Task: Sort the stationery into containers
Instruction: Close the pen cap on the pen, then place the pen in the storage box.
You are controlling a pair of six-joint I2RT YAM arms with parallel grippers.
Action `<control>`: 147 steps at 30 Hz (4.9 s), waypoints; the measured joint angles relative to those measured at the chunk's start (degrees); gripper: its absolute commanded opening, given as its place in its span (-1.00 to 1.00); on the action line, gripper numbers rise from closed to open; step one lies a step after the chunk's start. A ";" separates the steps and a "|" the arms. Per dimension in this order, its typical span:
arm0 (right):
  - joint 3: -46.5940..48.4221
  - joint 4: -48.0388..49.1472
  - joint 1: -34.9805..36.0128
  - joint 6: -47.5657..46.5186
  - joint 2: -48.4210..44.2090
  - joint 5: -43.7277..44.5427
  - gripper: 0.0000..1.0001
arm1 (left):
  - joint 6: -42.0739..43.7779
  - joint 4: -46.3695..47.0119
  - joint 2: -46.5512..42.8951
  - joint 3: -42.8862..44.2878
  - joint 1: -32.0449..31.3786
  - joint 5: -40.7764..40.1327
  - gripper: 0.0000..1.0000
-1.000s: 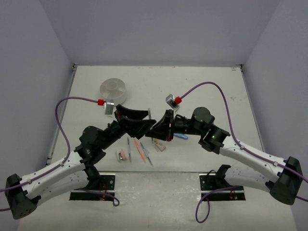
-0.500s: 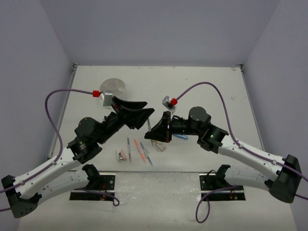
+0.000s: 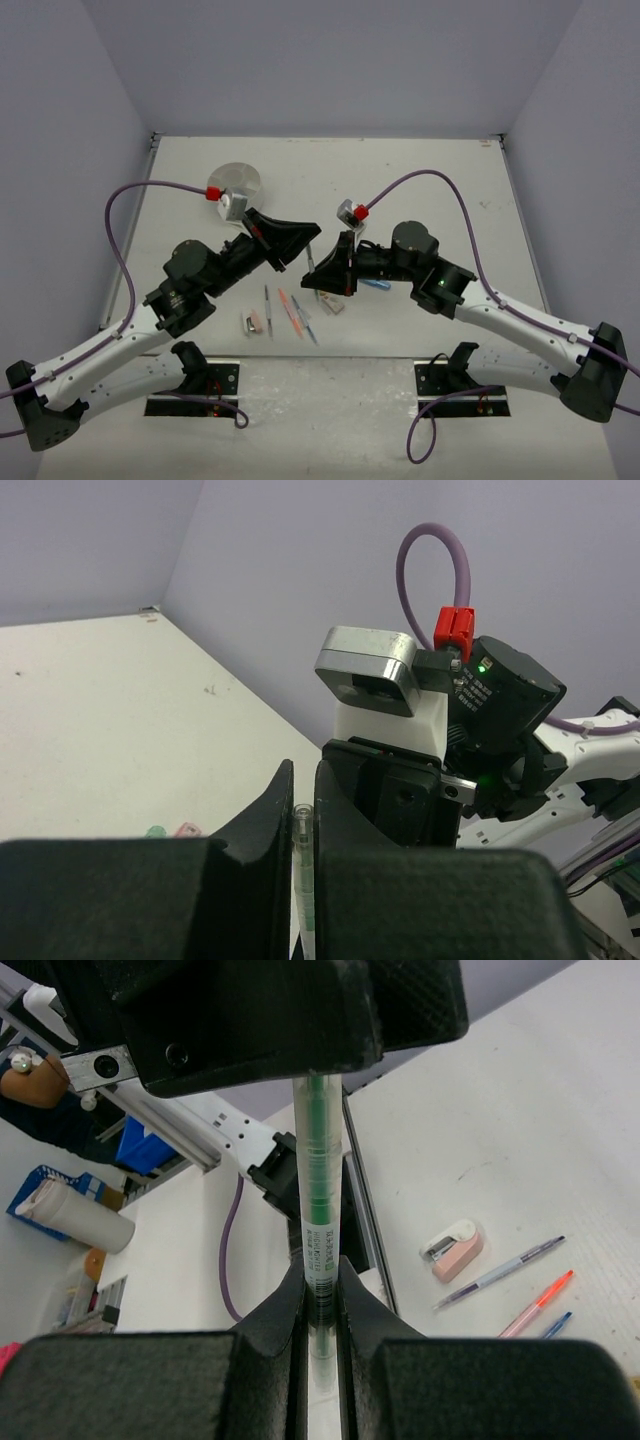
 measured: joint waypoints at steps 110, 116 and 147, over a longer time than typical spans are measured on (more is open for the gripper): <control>3.59 -23.59 -4.80 -16.81 -14.88 30.21 0.98 | 4.30 -36.11 32.21 31.98 13.85 -34.15 -1.00; 1.51 -24.20 -4.82 -16.05 -18.97 31.80 0.98 | 5.94 -27.11 40.50 35.84 26.99 -43.53 -1.00; 3.13 -26.50 -4.67 -14.38 -7.74 27.23 0.98 | 8.38 -2.99 53.69 28.09 37.21 -41.04 1.00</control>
